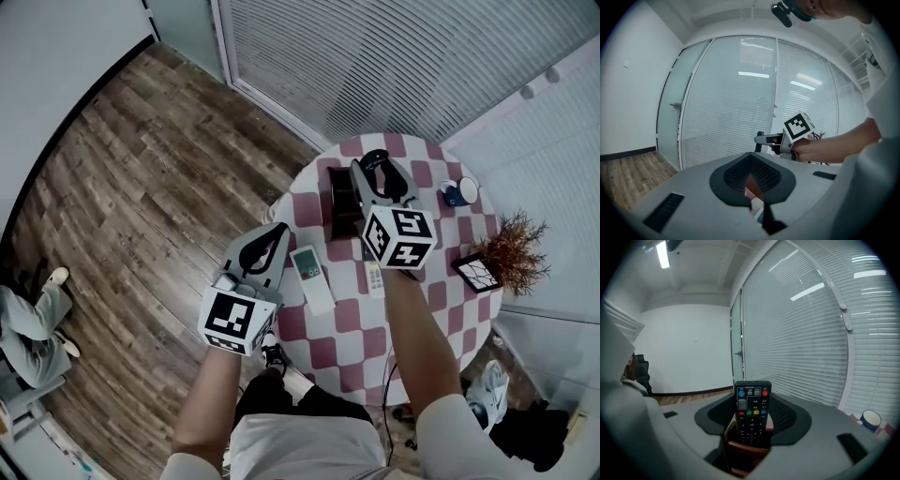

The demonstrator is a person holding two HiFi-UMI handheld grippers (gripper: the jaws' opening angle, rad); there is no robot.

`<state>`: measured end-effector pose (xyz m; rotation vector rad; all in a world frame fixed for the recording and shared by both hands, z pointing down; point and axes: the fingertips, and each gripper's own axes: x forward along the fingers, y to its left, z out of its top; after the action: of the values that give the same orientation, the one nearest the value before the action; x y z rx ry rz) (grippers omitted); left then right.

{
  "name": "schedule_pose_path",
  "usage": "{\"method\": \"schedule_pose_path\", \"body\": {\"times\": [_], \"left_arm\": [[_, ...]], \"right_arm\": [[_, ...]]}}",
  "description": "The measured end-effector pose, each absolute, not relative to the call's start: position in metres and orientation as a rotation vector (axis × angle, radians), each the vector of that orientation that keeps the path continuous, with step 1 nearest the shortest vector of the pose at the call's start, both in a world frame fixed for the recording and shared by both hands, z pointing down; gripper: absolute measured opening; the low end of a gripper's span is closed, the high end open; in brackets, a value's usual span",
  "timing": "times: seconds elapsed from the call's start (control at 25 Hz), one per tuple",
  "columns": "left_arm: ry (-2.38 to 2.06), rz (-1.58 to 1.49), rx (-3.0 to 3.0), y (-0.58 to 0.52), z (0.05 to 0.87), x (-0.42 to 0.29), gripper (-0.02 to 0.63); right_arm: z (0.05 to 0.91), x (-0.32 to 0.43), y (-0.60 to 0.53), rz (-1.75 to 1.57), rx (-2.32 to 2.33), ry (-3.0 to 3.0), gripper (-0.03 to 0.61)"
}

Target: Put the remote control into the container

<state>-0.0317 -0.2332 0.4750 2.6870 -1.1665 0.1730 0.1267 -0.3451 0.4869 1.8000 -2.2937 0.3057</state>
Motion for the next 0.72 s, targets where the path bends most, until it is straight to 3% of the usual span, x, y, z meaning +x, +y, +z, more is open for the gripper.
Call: {"method": "schedule_pose_path", "body": {"times": [0.72], "left_arm": [[-1.171,0.157,2.665,-0.229,0.475,-0.043,0.009]], "right_arm": [[0.514,0.119,-0.342,0.368,1.703,-2.266,0.233]]}}
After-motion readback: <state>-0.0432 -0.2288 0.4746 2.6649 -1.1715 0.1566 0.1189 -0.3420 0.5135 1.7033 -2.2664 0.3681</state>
